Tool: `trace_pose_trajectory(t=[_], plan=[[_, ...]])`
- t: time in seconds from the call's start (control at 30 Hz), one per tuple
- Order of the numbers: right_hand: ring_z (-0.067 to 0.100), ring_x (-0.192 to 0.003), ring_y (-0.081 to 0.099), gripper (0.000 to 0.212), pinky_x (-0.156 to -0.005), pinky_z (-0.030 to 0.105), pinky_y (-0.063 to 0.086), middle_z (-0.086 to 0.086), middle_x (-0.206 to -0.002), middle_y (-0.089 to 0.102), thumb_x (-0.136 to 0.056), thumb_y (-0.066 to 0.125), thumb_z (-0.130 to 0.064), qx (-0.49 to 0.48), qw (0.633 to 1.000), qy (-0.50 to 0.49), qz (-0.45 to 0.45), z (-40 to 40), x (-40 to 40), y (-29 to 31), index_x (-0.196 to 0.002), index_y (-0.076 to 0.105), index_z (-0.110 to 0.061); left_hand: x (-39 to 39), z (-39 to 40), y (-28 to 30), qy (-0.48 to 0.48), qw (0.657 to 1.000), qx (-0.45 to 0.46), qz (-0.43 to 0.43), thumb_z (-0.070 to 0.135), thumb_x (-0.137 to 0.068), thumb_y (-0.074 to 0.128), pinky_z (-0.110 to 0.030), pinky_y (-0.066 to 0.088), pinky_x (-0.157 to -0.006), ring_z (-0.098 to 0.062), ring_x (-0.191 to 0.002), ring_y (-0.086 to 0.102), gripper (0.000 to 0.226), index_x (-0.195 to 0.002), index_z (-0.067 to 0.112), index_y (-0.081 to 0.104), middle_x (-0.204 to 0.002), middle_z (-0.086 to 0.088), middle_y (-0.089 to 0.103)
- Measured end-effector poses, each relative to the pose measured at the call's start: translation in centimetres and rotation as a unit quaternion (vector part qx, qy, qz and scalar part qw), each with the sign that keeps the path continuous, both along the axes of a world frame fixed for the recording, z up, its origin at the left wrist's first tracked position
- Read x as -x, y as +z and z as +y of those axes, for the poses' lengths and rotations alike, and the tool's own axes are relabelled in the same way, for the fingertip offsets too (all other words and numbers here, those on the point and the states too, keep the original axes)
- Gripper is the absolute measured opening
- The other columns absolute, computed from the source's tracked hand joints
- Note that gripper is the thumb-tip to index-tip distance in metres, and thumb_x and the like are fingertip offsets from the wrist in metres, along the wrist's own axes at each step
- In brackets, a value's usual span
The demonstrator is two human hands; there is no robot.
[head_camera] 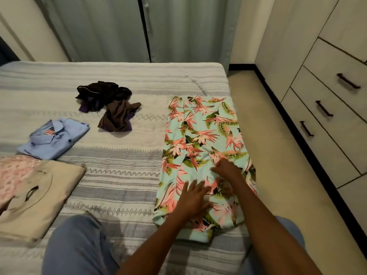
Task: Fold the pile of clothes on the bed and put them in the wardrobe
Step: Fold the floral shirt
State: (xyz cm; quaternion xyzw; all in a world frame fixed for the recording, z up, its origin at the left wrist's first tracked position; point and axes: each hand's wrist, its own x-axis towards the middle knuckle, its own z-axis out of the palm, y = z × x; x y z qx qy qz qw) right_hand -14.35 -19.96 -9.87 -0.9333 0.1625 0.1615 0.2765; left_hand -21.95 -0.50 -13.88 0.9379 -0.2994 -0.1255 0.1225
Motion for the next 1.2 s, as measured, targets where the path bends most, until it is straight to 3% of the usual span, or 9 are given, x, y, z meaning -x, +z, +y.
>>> trace_pose_trajectory(t=[0.1, 0.17, 0.3, 0.53, 0.63, 0.73, 0.93, 1.1, 1.2], plan=[[0.031, -0.112, 0.060, 0.068, -0.079, 0.032, 0.042, 0.011, -0.123, 0.062, -0.080, 0.073, -0.054, 0.031, 0.998, 0.023, 0.047, -0.2, 1.5, -1.0, -0.126, 0.053, -0.009, 0.8, -0.9, 0.4, 0.034, 0.992, 0.116, 0.029, 0.054, -0.094, 0.025, -0.050, 0.025, -0.117, -0.026, -0.140, 0.039, 0.060, -0.141, 0.028, 0.051, -0.152, -0.003, 0.046], [0.032, -0.111, 0.061, 0.057, -0.076, 0.031, 0.042, 0.012, -0.122, 0.062, -0.083, 0.072, -0.043, 0.022, 0.998, 0.005, 0.055, -0.4, 2.3, -1.6, -0.124, 0.052, -0.009, -0.1, -0.8, 1.0, 0.076, 0.962, 0.254, 0.061, 0.027, -0.100, 0.044, -0.037, 0.046, -0.096, -0.019, -0.112, 0.059, 0.035, -0.129, 0.018, 0.063, -0.131, -0.005, 0.063], [0.033, -0.099, 0.063, 0.030, -0.069, 0.029, 0.035, 0.017, -0.107, 0.066, -0.090, 0.060, -0.028, -0.035, 0.996, -0.078, -0.004, -1.4, 4.0, -2.6, -0.106, 0.061, -0.003, -4.6, -0.4, 2.5, 0.101, 0.954, 0.281, 0.038, -0.003, -0.094, 0.048, -0.028, 0.046, -0.082, -0.025, -0.105, 0.063, 0.033, -0.120, 0.010, 0.065, -0.123, -0.011, 0.063], [0.023, -0.062, 0.062, 0.032, -0.050, 0.027, 0.037, 0.002, -0.064, 0.062, -0.092, 0.063, -0.039, -0.114, 0.975, -0.184, -0.048, -1.0, 7.4, -1.5, -0.074, 0.062, -0.013, -12.7, -3.7, 3.8, 0.049, 0.998, -0.011, 0.031, 0.013, -0.094, 0.057, -0.046, 0.052, -0.090, -0.034, -0.126, 0.053, 0.068, -0.155, 0.021, 0.028, -0.160, -0.006, 0.029], [0.017, -0.039, 0.057, 0.034, -0.037, 0.017, 0.036, 0.006, -0.054, 0.064, -0.090, 0.068, -0.037, -0.202, 0.945, -0.253, -0.046, -0.6, 8.7, -1.4, -0.071, 0.062, -0.009, -14.9, -5.6, 3.8, 0.034, 0.997, -0.066, 0.023, 0.023, -0.098, 0.054, -0.047, 0.049, -0.093, -0.034, -0.129, 0.052, 0.066, -0.156, 0.020, 0.023, -0.157, -0.008, 0.035], [0.021, -0.038, 0.056, 0.030, -0.040, 0.023, 0.042, 0.009, -0.052, 0.063, -0.087, 0.070, -0.030, -0.253, 0.923, -0.287, -0.050, 0.0, 9.3, -1.8, -0.070, 0.062, -0.007, -16.3, -7.0, 3.8, 0.043, 0.994, -0.095, 0.021, 0.025, -0.098, 0.050, -0.047, 0.051, -0.088, -0.039, -0.115, 0.059, 0.054, -0.148, 0.010, 0.035, -0.142, -0.017, 0.046], [0.024, -0.067, 0.059, 0.017, -0.053, 0.028, 0.036, 0.001, -0.073, 0.065, -0.089, 0.067, -0.028, -0.167, 0.931, -0.296, -0.134, 2.1, 10.1, -3.1, -0.078, 0.065, -0.015, -18.3, -7.7, 4.9, 0.054, 0.997, 0.007, 0.053, 0.007, -0.092, 0.056, -0.033, 0.043, -0.074, -0.037, -0.099, 0.060, 0.022, -0.104, -0.007, 0.067, -0.107, -0.025, 0.064], [0.028, -0.081, 0.059, 0.012, -0.064, 0.031, 0.045, 0.010, -0.094, 0.062, -0.091, 0.067, -0.013, -0.032, 0.920, -0.234, -0.313, 4.7, 10.4, -2.7, -0.099, 0.073, -0.006, -18.9, -3.4, 6.6, 0.098, 0.985, 0.122, 0.072, 0.017, -0.088, 0.070, -0.036, 0.050, -0.080, -0.036, -0.100, 0.063, 0.025, -0.110, 0.006, 0.074, -0.104, -0.022, 0.069], [0.024, -0.082, 0.055, 0.017, -0.066, 0.032, 0.044, 0.006, -0.092, 0.061, -0.090, 0.067, -0.010, 0.061, 0.908, -0.097, -0.404, 6.8, 10.1, -2.2, -0.107, 0.072, -0.008, -18.0, -0.2, 7.7, 0.168, 0.959, 0.186, 0.132, 0.015, -0.085, 0.062, -0.029, 0.054, -0.062, -0.026, -0.075, 0.066, 0.028, -0.110, 0.008, 0.072, -0.091, -0.013, 0.070]])
